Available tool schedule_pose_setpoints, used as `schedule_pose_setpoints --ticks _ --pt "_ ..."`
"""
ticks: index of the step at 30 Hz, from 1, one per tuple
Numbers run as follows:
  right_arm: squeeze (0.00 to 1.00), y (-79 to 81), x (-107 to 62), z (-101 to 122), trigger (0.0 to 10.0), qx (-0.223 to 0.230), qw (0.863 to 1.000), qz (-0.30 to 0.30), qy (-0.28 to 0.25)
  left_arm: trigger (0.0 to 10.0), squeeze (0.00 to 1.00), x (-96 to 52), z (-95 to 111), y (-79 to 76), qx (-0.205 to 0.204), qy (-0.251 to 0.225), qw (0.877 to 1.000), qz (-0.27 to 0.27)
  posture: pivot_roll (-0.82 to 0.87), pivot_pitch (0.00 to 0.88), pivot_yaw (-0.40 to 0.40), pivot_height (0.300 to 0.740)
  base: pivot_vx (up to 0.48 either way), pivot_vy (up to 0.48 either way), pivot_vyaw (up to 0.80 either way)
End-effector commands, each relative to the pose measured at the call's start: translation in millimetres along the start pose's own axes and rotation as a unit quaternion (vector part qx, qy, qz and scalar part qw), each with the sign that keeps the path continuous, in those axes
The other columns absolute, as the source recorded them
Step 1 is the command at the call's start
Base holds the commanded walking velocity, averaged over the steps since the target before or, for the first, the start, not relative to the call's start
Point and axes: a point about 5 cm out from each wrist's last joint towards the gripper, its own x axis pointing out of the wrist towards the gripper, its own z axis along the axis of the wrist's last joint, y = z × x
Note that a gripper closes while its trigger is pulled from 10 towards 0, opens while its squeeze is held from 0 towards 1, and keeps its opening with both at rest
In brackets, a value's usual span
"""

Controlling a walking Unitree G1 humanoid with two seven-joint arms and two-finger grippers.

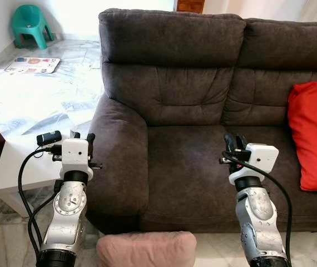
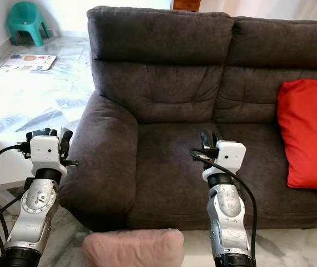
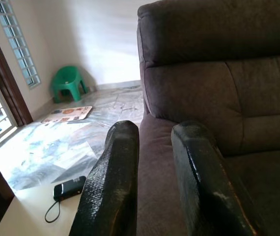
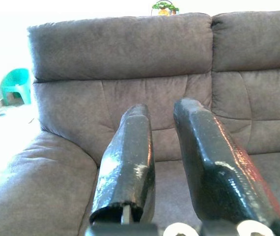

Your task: Move the pillow to the sofa from floor

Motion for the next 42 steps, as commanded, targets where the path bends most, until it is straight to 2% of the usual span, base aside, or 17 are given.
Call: schedule_pose_setpoints --ticks 1,11,31,42 --pt "0.00 -2.4 2.1 5.8 10.0 -0.002 1.000 0.001 -0.007 10.0 0.00 1.6 0.9 -3.4 -0.001 -0.004 1.000 -0.004 0.09 0.000 -0.087 0.740 0.000 0.000 0.00" --pt "0.00 -3.4 2.2 5.2 10.0 -0.002 1.000 0.004 -0.002 10.0 0.00 1.9 0.6 -3.8 0.000 -0.004 1.000 0.000 0.09 0.000 -0.096 0.740 0.000 0.000 0.00" --pt "0.00 1.6 4.5 3.9 10.0 0.005 1.000 0.010 0.000 10.0 0.00 3.5 0.2 -2.3 0.003 -0.005 1.000 0.003 0.10 0.000 -0.096 0.603 0.000 0.000 0.00" --pt "0.00 2.7 2.9 1.1 10.0 0.004 1.000 0.016 0.006 10.0 0.00 3.8 0.0 -2.4 0.005 -0.004 1.000 0.004 0.10 0.000 -0.096 0.599 0.000 0.000 0.00"
